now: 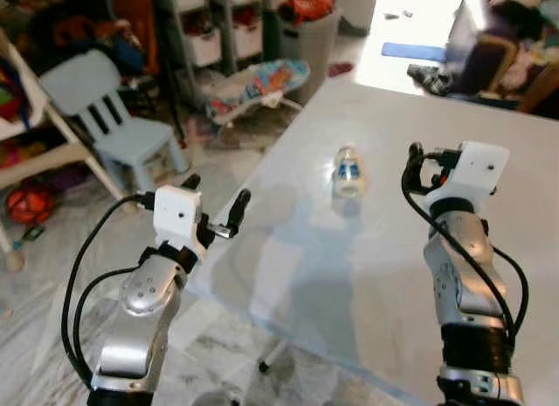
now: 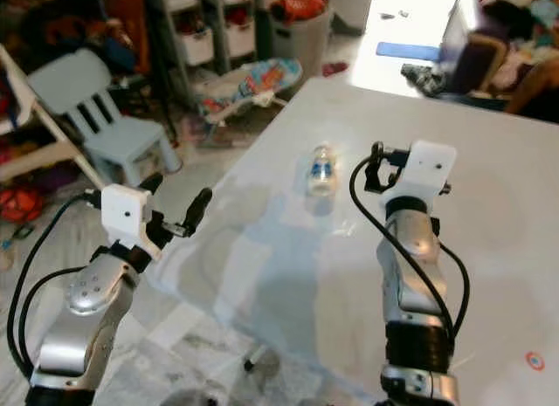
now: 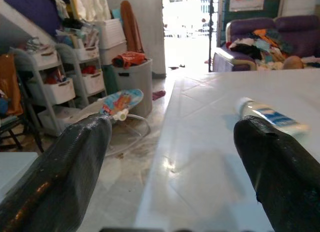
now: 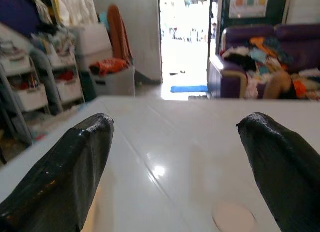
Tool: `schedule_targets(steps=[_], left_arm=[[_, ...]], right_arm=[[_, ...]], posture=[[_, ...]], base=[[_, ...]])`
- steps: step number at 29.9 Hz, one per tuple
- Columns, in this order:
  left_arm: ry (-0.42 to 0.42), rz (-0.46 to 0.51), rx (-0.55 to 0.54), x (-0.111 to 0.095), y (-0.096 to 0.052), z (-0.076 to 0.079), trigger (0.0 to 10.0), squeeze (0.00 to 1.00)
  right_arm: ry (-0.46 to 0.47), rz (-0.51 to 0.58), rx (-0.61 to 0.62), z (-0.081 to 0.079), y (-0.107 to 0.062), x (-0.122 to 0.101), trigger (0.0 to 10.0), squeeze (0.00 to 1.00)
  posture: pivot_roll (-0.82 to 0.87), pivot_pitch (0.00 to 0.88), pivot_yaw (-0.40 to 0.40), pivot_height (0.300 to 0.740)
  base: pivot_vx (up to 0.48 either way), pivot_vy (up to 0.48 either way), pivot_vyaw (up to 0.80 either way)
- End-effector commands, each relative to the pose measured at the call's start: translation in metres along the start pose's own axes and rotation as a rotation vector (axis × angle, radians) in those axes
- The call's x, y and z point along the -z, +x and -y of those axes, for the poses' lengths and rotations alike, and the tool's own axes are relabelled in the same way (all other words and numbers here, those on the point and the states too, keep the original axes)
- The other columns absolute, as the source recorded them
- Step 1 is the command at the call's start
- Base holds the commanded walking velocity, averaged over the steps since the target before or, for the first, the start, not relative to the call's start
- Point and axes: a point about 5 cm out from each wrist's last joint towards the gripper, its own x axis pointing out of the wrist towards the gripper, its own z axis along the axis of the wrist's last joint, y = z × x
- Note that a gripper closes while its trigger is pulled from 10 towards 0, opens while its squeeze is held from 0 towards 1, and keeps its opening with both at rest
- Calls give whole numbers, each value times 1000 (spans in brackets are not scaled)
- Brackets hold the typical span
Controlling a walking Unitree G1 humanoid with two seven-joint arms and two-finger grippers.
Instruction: Restocking fridge
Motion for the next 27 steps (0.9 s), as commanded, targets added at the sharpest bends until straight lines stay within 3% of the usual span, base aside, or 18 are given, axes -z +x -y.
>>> schedule_targets(steps=[1, 13, 21, 27], left_arm=[[13, -13, -17, 1, -3, -6, 10000, 0], [17, -40, -19, 5, -7, -6, 10000, 0], [48, -97, 17, 6, -21, -11, 10000, 0], [62, -134, 43, 5, -29, -13, 10000, 0]], right_arm=[[21, -1, -19, -10, 3, -1, 10000, 0], [78, -51, -110, -16, 14, 3, 10000, 0], [124, -163, -169, -19, 39, 9, 10000, 0], [125, -230, -190, -23, 48, 15, 10000, 0]], posture=[[30, 0, -11, 740], [41, 0, 1, 740], [91, 37, 44, 740], [122, 59, 65, 740]], base=[[0, 0, 0], [0, 0, 0], [0, 0, 0], [0, 0, 0]])
